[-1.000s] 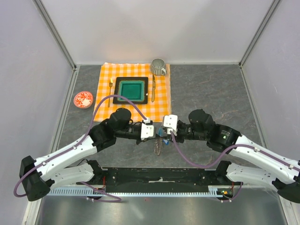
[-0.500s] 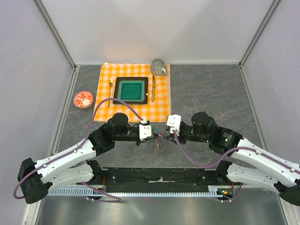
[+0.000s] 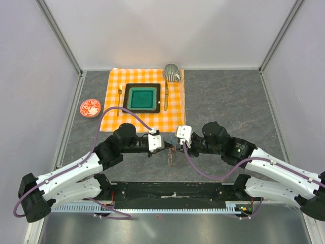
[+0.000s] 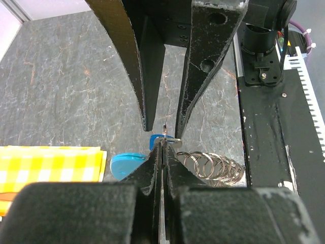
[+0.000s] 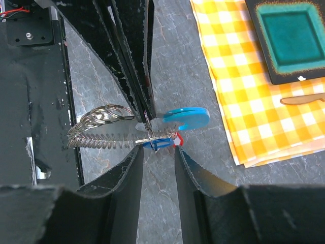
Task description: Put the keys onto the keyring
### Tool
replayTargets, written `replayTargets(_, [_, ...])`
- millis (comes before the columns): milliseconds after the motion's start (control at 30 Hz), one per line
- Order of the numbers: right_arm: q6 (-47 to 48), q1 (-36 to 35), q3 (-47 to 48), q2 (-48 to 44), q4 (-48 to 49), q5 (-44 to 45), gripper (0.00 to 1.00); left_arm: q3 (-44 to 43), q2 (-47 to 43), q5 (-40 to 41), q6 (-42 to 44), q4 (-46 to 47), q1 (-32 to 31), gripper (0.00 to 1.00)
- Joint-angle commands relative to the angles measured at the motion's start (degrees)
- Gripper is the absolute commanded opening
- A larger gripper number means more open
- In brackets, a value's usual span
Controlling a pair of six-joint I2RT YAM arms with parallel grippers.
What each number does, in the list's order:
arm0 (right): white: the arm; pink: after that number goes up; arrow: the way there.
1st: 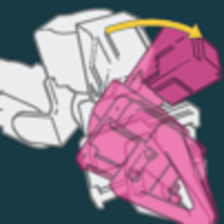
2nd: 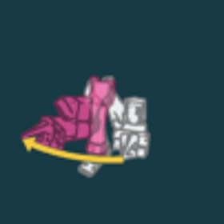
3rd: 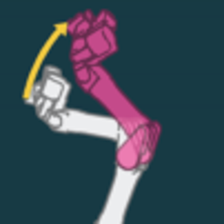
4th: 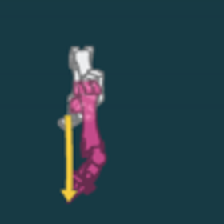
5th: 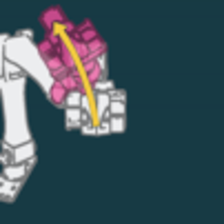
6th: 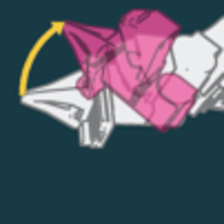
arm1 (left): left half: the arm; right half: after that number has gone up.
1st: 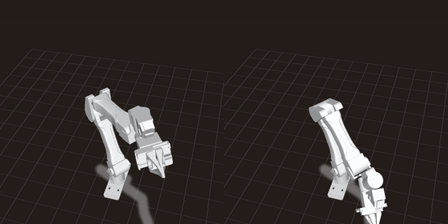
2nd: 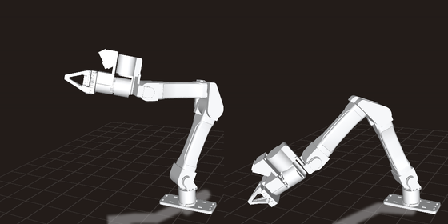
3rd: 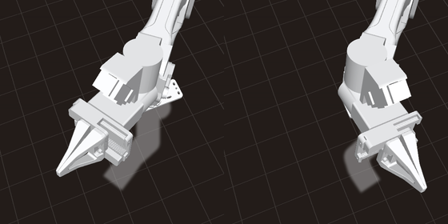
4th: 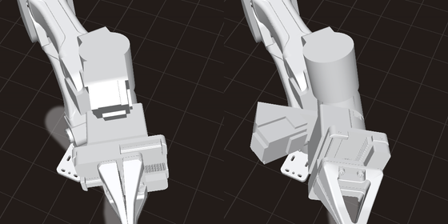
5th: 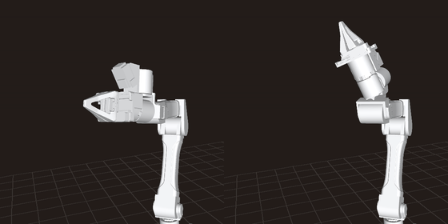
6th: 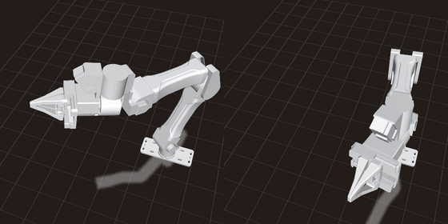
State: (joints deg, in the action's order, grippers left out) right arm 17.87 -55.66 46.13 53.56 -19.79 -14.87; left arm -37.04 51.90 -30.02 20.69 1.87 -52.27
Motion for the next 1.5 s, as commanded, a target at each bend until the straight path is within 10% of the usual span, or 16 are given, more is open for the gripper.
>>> replayTargets(0, [0.5,0.1,-0.3,-1.4,3.4,0.3,0.38,0.1,-1.6,0.4,-1.8,5.4,-0.2,0.02])
replayTargets(1467, [2.8,0.2,0.5,-2.0,3.7,-1.9,0.27,-0.9,-1.4,-3.2,0.2,4.1,-0.3,0.02])
